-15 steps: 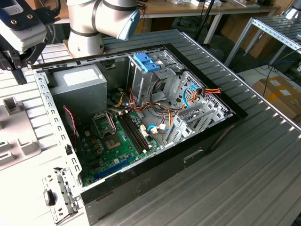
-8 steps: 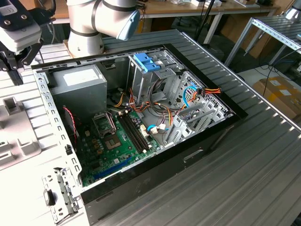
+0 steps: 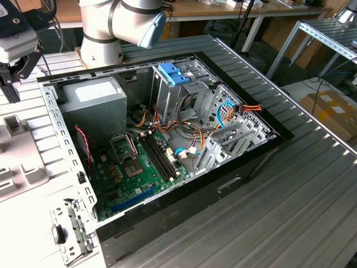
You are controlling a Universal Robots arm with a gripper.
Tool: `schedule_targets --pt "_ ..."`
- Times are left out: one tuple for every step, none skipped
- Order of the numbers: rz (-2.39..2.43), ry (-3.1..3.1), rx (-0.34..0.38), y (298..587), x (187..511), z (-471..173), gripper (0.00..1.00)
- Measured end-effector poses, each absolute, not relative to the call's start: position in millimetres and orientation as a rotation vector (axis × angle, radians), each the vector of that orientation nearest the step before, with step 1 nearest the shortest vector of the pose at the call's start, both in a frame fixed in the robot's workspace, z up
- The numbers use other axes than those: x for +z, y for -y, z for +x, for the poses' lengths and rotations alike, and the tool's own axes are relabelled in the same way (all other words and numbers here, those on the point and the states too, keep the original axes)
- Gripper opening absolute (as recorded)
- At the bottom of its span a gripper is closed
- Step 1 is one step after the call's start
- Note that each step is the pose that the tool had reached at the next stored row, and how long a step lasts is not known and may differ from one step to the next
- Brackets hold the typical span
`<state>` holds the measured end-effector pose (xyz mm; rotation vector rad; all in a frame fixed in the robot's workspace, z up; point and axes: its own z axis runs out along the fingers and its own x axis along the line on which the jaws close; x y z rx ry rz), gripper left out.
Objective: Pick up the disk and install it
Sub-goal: 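Reach for the disk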
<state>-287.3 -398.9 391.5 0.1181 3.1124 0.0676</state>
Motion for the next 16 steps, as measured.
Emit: schedule_targets --pt "0.118 -3.113 0.068 399 391 -289 0.11" --pt "0.118 -3.112 0.068 399 391 -290 0.11" --pt "0.118 -3.112 0.068 399 391 -291 0.11" --pt "0.118 -3.112 0.068 399 391 -291 0.11" --pt "0.118 -3.112 0.068 399 391 -292 0.11" --pt "0.118 -3.113 0.068 399 391 -293 0.11" --pt "0.118 -3.112 0.068 399 391 -294 0.11" --pt "0.118 -3.112 0.068 399 391 -295 0.11" --pt "0.118 -3.112 0.068 399 391 -296 0.11" --pt "0.118 -3.113 0.068 399 391 -297 0.11" --pt "0.118 -3.112 0.068 399 391 -298 0.11" --pt "0.118 -3.113 0.068 399 391 -299 0.11" --pt "0.118 -3.112 0.068 399 391 -299 0.11" --pt "0.118 -3.112 0.068 399 391 -300 0.11" --pt "0.118 -3.113 0.068 399 391 -301 0.11" --pt "0.118 -3.112 0.068 399 391 -302 0.11"
